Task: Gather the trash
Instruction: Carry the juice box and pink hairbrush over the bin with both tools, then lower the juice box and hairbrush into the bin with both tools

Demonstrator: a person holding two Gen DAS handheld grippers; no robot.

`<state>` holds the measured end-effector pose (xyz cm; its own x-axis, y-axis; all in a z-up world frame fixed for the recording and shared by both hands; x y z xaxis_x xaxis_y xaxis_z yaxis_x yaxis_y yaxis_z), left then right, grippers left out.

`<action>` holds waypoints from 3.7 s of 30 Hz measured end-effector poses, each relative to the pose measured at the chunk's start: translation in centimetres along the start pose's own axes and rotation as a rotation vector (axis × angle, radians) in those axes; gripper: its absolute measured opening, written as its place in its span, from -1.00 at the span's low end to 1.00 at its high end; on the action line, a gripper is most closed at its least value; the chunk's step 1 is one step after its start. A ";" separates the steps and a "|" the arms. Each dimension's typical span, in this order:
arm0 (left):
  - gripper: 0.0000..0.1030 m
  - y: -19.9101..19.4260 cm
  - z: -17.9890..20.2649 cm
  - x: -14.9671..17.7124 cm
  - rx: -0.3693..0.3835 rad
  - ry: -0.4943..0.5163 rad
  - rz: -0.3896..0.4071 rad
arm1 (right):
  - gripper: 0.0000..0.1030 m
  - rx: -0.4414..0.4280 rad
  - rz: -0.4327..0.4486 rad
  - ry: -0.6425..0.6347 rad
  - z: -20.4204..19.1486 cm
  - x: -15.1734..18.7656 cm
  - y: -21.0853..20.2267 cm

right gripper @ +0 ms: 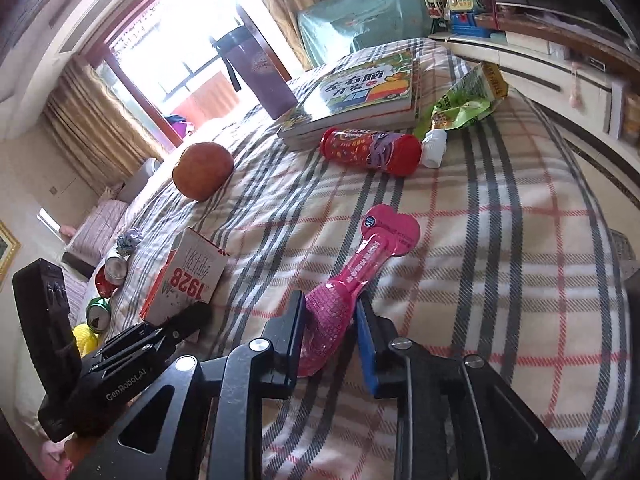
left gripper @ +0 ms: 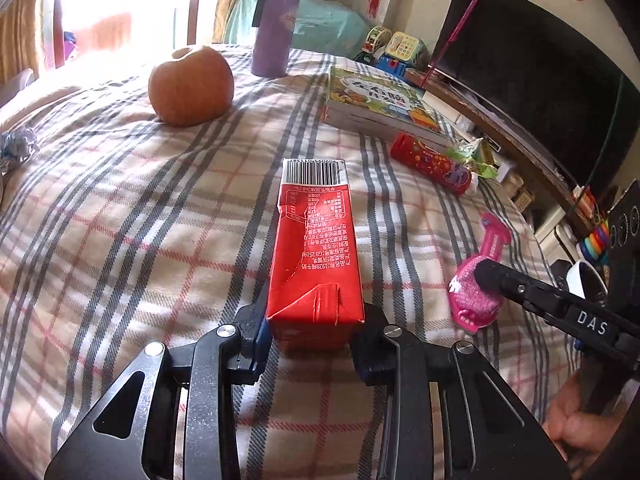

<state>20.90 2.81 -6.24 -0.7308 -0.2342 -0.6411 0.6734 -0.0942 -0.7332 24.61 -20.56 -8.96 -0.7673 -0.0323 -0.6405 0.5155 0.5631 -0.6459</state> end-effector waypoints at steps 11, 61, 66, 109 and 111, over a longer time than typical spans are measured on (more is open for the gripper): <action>-0.40 -3.1 4.5 1.9 0.089 0.137 0.009 | -0.64 0.094 0.115 -0.033 0.4 2.0 -7.8; -0.40 -7.2 25.0 7.0 0.305 0.503 -0.029 | -0.65 0.327 0.349 0.161 10.2 8.6 -24.3; -0.40 -6.9 26.0 7.0 0.309 0.516 -0.032 | -0.65 0.332 0.350 0.170 10.8 8.6 -24.5; -0.40 -5.7 29.9 7.0 0.347 0.568 -0.057 | -0.66 0.360 0.337 0.194 13.5 8.2 -24.9; -0.40 -5.6 30.1 7.0 0.348 0.571 -0.058 | -0.66 0.360 0.336 0.194 13.5 8.2 -24.7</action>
<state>15.36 -27.46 0.25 -0.6464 0.3200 -0.6926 0.5582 -0.4205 -0.7153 10.73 -45.93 -3.85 -0.5763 0.2736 -0.7701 0.8172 0.1957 -0.5421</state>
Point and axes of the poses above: each gripper's, at about its wrist camera, not at the fingertips, and y roughly the way its jaws point, z to its right, x to its underside, the point moved 1 cm from there along y, roughly the way its jaws point, and after that the axes turned 3 degrees about -y, right-handed, at the moved point
